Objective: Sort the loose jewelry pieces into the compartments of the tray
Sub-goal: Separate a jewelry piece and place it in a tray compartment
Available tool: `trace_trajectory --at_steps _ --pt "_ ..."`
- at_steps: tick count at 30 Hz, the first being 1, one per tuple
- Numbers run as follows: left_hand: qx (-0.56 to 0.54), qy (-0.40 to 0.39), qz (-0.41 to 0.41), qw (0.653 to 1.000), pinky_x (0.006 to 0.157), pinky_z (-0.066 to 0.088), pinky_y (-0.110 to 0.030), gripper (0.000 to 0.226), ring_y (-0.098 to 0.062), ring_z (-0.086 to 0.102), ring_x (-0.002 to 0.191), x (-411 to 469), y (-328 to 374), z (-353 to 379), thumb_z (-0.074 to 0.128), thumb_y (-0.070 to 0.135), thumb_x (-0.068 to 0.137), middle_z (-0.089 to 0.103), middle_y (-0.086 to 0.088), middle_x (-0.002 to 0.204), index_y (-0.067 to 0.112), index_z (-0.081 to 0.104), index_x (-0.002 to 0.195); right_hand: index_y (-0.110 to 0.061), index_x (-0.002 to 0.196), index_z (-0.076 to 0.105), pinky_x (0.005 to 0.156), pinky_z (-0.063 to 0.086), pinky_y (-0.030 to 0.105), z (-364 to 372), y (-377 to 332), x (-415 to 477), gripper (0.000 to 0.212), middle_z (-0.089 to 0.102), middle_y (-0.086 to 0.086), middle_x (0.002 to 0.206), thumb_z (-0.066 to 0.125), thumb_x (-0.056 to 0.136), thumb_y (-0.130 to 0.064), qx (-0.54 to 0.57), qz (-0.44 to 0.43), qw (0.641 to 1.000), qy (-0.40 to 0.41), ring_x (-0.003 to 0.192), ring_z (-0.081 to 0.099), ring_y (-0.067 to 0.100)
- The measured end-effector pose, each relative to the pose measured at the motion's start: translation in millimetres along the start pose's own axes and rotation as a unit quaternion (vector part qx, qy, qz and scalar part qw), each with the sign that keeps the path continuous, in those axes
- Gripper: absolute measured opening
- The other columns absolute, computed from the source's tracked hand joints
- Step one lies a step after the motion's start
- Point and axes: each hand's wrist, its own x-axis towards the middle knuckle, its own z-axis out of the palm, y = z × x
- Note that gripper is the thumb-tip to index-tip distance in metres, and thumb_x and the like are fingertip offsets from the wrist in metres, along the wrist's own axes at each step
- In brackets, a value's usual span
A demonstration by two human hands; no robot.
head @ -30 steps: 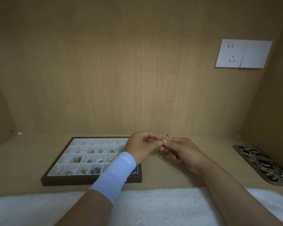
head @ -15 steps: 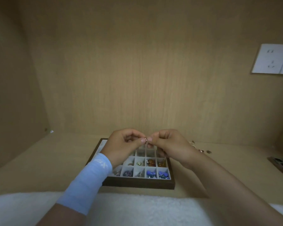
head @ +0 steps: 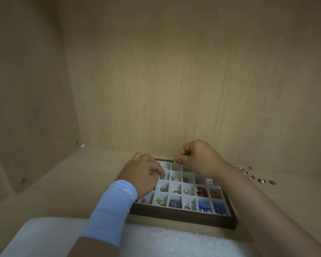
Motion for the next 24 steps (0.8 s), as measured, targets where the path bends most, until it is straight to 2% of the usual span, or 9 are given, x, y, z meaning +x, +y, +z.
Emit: trace_trajectory --at_steps 4,7,11,14,16,20,24 --pt "0.056 -0.048 0.003 0.997 0.105 0.032 -0.03 0.033 -0.009 0.037 0.115 5 0 6 0.047 0.027 0.09 0.052 0.021 0.115 0.043 0.073 0.099 -0.024 0.081 0.076 0.077 0.057 0.03 7 5 -2 0.015 0.071 -0.013 0.079 0.069 0.093 -0.029 -0.028 0.006 1.0 -0.008 0.076 0.065 0.002" --pt "0.09 -0.054 -0.001 0.994 0.104 0.034 -0.031 0.033 -0.01 0.038 0.115 8 1 7 0.046 0.029 0.09 0.053 0.019 0.12 0.04 0.074 0.103 -0.024 0.082 0.076 0.076 0.056 0.028 6 11 -2 0.015 0.072 -0.013 0.079 0.069 0.093 -0.03 -0.015 0.011 1.0 -0.007 0.076 0.066 0.001" --pt "0.054 -0.028 -0.01 0.998 0.098 0.036 -0.025 0.03 -0.009 0.04 0.111 7 -1 9 0.048 0.023 0.091 0.058 0.02 0.114 0.035 0.076 0.093 -0.024 0.082 0.077 0.074 0.051 0.02 3 18 -1 0.014 0.072 -0.014 0.081 0.07 0.092 -0.031 0.008 0.008 1.0 -0.003 0.078 0.065 -0.003" --pt "-0.004 0.013 -0.032 0.999 0.095 0.038 -0.023 0.033 -0.007 0.045 0.108 6 -4 7 0.049 0.014 0.091 0.059 0.02 0.108 0.04 0.068 0.081 -0.025 0.08 0.076 0.072 0.05 0.019 2 21 0 0.013 0.072 -0.016 0.079 0.071 0.091 -0.03 0.022 0.007 1.0 0.004 0.077 0.064 -0.006" --pt "-0.001 0.024 -0.033 0.999 0.094 0.04 -0.024 0.035 -0.007 0.047 0.108 5 -5 6 0.049 0.013 0.091 0.059 0.018 0.109 0.043 0.063 0.08 -0.026 0.078 0.076 0.071 0.047 0.017 1 24 0 0.014 0.072 -0.018 0.077 0.072 0.091 -0.029 0.034 0.006 0.999 0.006 0.078 0.063 -0.009" --pt "0.068 -0.01 -0.011 0.998 0.104 0.036 -0.032 0.035 -0.011 0.044 0.114 7 -4 8 0.047 0.018 0.092 0.057 0.017 0.119 0.043 0.071 0.096 -0.028 0.077 0.075 0.071 0.047 0.018 -1 24 0 0.014 0.072 -0.018 0.078 0.072 0.091 -0.029 0.035 0.005 0.999 0.007 0.078 0.064 -0.006" --pt "0.097 -0.045 0.0 0.994 0.106 0.031 -0.031 0.036 -0.009 0.037 0.119 10 -2 9 0.044 0.024 0.093 0.052 0.019 0.126 0.043 0.071 0.108 -0.026 0.08 0.076 0.076 0.052 0.024 1 21 -1 0.012 0.072 -0.014 0.08 0.071 0.091 -0.03 0.025 -0.004 1.0 0.001 0.08 0.065 -0.001"
